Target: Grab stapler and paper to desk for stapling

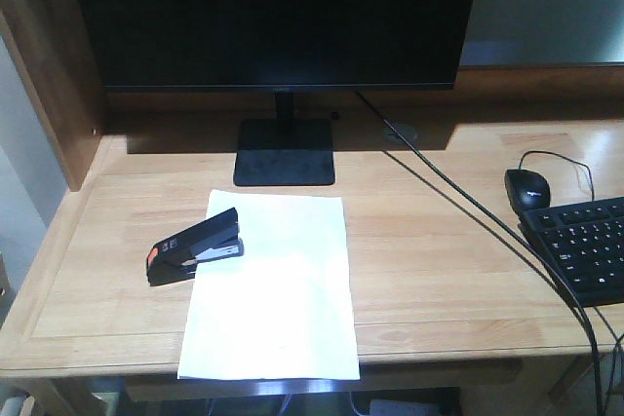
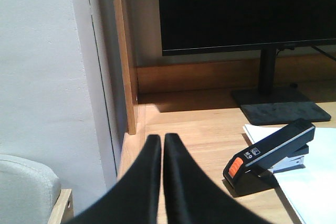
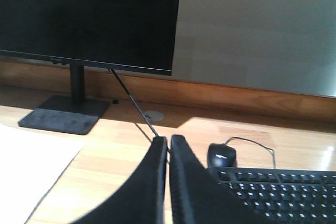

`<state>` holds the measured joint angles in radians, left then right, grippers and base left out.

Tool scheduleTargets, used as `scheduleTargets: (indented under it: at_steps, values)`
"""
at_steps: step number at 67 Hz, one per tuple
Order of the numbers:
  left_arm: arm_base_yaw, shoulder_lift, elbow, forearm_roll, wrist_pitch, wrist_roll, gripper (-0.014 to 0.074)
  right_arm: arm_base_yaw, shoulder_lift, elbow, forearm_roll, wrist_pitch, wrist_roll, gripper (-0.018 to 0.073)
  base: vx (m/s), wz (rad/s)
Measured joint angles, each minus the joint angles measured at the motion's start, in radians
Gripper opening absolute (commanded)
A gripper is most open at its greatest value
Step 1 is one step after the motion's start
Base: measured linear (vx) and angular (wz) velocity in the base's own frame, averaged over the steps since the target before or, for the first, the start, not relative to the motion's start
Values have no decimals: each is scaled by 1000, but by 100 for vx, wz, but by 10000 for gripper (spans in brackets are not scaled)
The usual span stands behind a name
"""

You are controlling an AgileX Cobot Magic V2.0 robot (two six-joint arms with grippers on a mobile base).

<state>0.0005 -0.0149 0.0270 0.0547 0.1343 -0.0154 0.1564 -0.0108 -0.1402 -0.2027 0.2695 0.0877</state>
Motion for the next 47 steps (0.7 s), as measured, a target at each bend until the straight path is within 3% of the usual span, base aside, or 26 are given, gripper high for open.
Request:
scheduleTargets:
  at_steps: [18, 47]
  values:
    - [0, 0, 0, 0, 0, 0, -6, 0, 0, 83, 147, -63, -137, -9, 0, 0]
    - [0, 0, 0, 0, 0, 0, -6, 0, 0, 168, 136, -227, -88, -9, 0, 0]
